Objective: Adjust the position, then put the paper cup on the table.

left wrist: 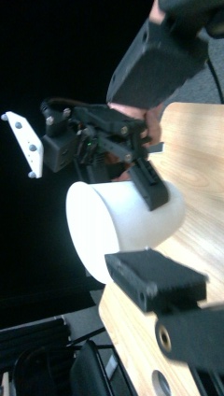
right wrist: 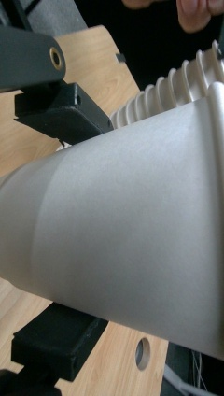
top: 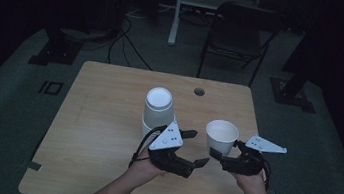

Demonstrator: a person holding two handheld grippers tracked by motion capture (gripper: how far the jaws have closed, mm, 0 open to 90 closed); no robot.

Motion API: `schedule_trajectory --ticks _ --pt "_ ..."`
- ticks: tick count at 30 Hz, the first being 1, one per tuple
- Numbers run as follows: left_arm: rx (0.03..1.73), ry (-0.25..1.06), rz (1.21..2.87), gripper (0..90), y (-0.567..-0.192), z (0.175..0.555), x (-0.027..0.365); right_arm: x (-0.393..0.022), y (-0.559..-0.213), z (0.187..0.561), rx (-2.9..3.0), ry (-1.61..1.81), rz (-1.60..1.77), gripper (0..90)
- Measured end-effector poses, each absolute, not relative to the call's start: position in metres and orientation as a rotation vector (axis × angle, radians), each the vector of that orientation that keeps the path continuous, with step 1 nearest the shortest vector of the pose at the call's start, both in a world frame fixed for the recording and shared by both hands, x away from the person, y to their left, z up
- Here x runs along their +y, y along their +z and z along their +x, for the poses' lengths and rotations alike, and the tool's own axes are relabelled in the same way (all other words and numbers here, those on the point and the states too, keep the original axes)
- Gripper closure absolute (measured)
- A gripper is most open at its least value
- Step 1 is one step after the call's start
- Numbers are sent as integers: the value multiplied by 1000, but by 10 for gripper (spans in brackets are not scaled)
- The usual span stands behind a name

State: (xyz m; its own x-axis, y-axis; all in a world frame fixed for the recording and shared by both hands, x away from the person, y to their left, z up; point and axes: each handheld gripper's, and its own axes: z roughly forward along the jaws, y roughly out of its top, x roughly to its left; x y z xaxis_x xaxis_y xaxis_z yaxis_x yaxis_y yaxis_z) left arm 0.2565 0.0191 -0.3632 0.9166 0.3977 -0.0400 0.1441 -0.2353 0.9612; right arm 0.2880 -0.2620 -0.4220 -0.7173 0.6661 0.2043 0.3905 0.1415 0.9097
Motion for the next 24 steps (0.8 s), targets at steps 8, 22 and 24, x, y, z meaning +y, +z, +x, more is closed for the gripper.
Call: schedule_trajectory --ticks 8,22,24 --pt "430 269 1796 179 -362 246 47 -261 -428 296 2147 1596 1048 187" --pt "529 298 1807 179 -382 238 97 -265 -444 311 2090 1557 1083 186" --pt "546 288 1820 150 -387 238 103 -266 -446 314 2086 1549 1094 186"
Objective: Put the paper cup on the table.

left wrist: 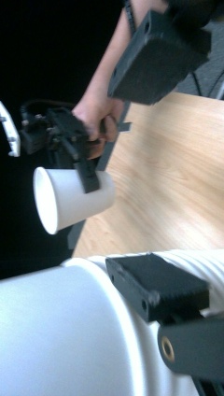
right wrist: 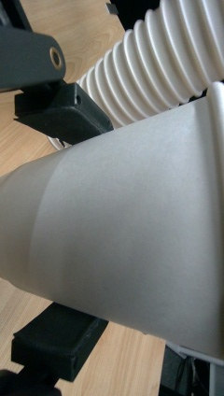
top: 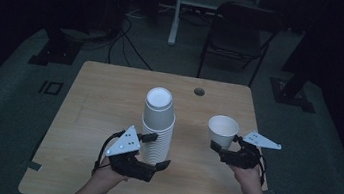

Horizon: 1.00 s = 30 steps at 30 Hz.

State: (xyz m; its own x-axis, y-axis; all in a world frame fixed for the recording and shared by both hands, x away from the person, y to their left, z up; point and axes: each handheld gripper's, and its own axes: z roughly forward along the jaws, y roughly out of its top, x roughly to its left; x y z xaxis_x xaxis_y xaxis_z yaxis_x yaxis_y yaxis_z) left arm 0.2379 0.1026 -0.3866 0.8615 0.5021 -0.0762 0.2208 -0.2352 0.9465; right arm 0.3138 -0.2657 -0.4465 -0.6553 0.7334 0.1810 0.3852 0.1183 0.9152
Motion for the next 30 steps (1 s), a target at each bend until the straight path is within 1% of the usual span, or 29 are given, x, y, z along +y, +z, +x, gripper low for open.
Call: schedule_trajectory --ticks 2,6,11,14,16,17,23,25,26,30 --pt "566 287 1825 150 -393 237 108 -266 -449 317 2085 1551 1099 186" --pt "599 293 1830 104 -403 236 120 -265 -455 322 2089 1528 1111 186" --pt "607 290 1869 97 -420 236 135 -264 -461 327 2081 1524 1123 186" --pt "632 280 1877 77 -431 238 142 -263 -466 331 2078 1525 1127 185" --pt "644 276 1872 34 -435 239 144 -263 -467 332 2075 1521 1125 185" --pt "671 272 1872 26 -441 242 149 -262 -471 335 2070 1514 1125 185" --pt "739 298 1885 25 -464 253 169 -258 -481 345 2042 1471 1151 185" --pt "739 298 1885 24 -464 253 169 -258 -483 347 2034 1467 1164 185" --pt "800 314 1876 20 -476 259 182 -257 -486 351 2032 1464 1177 185" --pt "893 349 1873 9 -489 267 196 -256 -495 361 2029 1442 1209 185"
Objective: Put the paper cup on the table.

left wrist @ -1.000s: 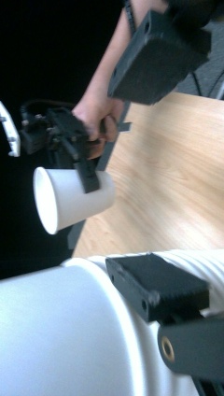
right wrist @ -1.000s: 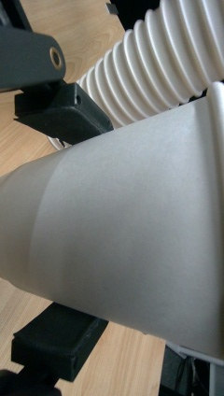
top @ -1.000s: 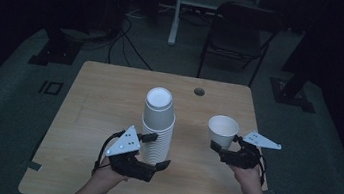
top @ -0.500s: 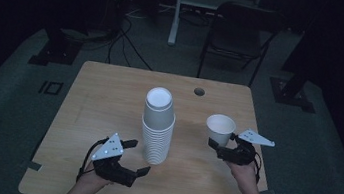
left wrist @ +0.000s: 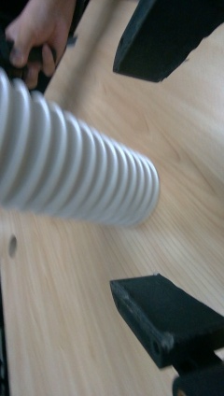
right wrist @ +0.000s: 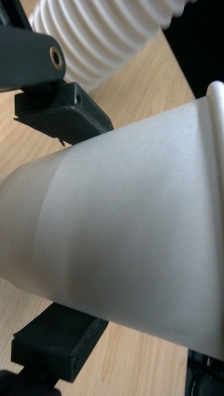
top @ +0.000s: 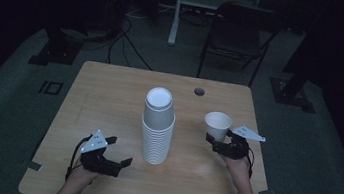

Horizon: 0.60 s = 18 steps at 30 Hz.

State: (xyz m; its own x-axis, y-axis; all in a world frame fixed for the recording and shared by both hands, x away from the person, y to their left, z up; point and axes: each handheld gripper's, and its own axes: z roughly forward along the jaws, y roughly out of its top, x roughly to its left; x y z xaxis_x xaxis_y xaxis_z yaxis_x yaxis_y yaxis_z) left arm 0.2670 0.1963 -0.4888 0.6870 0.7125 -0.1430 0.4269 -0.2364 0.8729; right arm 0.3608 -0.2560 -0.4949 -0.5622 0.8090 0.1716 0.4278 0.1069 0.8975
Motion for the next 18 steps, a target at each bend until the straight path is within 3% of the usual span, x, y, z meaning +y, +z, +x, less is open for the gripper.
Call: schedule_trajectory --ticks 18 --pt "1148 474 1818 1 -520 284 241 -249 -517 402 1969 1373 1264 184"
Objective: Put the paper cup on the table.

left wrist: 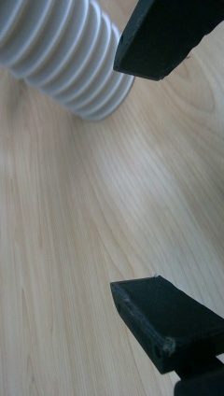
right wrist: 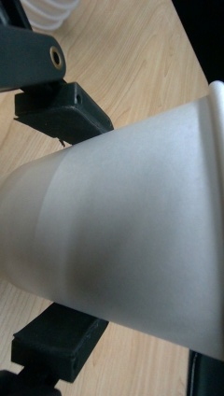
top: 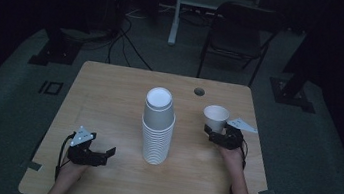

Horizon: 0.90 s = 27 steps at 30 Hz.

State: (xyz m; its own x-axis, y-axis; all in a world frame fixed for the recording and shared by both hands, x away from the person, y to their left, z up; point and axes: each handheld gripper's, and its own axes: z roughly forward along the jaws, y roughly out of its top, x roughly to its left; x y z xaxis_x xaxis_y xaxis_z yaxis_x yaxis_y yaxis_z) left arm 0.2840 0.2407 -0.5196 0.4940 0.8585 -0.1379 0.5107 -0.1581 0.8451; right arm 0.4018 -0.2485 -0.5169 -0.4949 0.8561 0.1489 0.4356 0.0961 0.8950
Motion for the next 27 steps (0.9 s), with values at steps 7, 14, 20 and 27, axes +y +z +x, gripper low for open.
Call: schedule_trajectory --ticks 7,14,20,27 --pt "1179 496 1811 1 -523 283 246 -242 -529 414 1972 1311 1302 184" --pt "1202 496 1790 2 -524 284 251 -239 -542 417 1972 1250 1314 182" --pt "1220 497 1803 2 -527 285 252 -240 -542 417 1998 1242 1346 167" --pt "1240 482 1846 2 -535 288 253 -244 -539 411 2007 1321 1347 103"
